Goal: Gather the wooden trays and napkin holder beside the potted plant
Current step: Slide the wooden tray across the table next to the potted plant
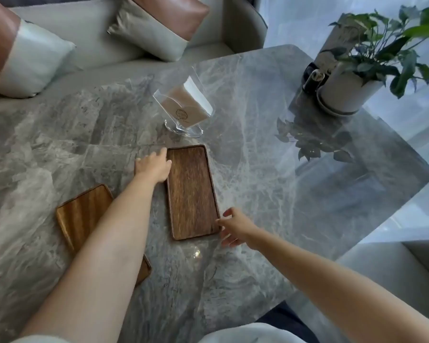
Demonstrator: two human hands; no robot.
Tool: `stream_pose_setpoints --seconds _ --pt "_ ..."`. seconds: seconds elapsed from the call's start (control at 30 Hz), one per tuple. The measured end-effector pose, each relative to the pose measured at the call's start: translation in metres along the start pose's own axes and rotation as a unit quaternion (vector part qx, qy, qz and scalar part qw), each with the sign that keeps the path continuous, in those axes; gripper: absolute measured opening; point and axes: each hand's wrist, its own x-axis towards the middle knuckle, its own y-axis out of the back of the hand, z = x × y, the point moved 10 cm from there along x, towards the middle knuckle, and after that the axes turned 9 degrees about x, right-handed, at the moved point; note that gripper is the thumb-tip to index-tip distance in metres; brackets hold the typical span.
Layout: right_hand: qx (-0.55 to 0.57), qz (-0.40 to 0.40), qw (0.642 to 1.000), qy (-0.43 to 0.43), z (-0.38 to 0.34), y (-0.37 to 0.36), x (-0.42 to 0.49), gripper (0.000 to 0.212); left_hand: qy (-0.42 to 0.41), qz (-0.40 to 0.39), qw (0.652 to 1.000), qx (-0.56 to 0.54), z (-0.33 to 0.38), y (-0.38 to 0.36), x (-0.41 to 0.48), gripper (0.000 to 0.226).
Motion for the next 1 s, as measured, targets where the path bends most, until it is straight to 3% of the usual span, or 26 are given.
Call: stream_pose_setpoints --seconds 0.23,0.67,1.0 --pt "0.109 0.035 0.993 -0.027 0.019 -0.005 0.006 0.011 0.002 -0.020 1.000 0.010 0.008 -0.003 0.029 0.052" --pt "0.210 0.087 0.973 -0.042 0.032 -0.005 0.013 0.006 0.035 -0.034 0.999 -0.022 0.015 -0.009 0.035 0.052" --pt "0.223 0.124 0.967 -0.008 0.040 0.030 -0.004 0.020 0.056 -0.019 0.997 -0.048 0.021 -0.004 0.009 0.057"
